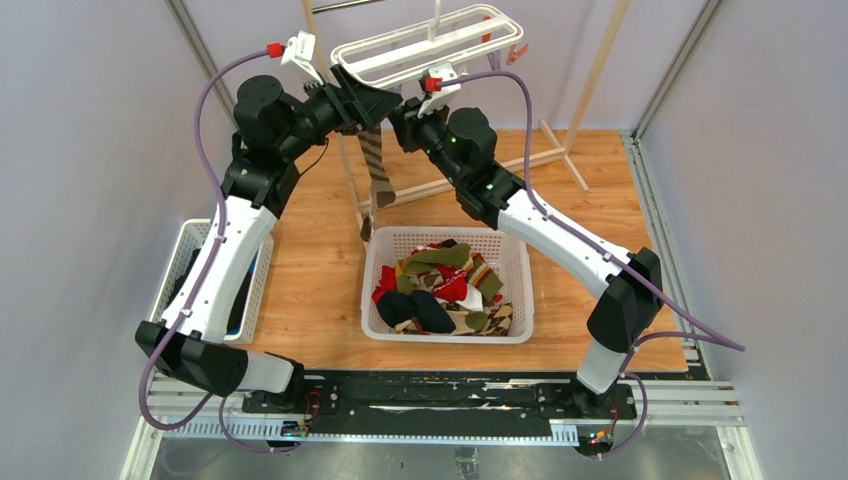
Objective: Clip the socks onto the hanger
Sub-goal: Open the clamp at the hanger.
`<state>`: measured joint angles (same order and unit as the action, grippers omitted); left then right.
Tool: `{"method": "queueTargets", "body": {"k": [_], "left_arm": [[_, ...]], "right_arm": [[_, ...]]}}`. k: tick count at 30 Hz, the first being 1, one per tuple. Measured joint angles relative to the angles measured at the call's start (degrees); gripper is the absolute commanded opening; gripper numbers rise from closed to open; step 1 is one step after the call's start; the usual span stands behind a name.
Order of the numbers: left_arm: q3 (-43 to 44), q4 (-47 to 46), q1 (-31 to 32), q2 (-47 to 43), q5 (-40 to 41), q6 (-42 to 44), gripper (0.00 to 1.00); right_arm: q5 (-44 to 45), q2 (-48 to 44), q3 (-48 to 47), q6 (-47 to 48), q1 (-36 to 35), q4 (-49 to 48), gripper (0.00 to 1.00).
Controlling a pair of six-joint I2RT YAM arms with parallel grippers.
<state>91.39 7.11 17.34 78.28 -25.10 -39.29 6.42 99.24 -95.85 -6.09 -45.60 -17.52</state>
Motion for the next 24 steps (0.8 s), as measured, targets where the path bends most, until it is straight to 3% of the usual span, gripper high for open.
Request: {"method": "queueTargets", "body": {"k": [10,24], "left_arm": [[0.2,-1.03,0.0,1.2,2.47,-1.05,0.58],[0.83,-0.87,0.0,3.69,4.9,-0.07,0.57]], "right_arm": [[-1.53,0.0,0.04,-3.06,0.0,-1.18,0.0],[-3.28,-0.02,0.68,-6.36,0.24,-1.64,0.0]]}}
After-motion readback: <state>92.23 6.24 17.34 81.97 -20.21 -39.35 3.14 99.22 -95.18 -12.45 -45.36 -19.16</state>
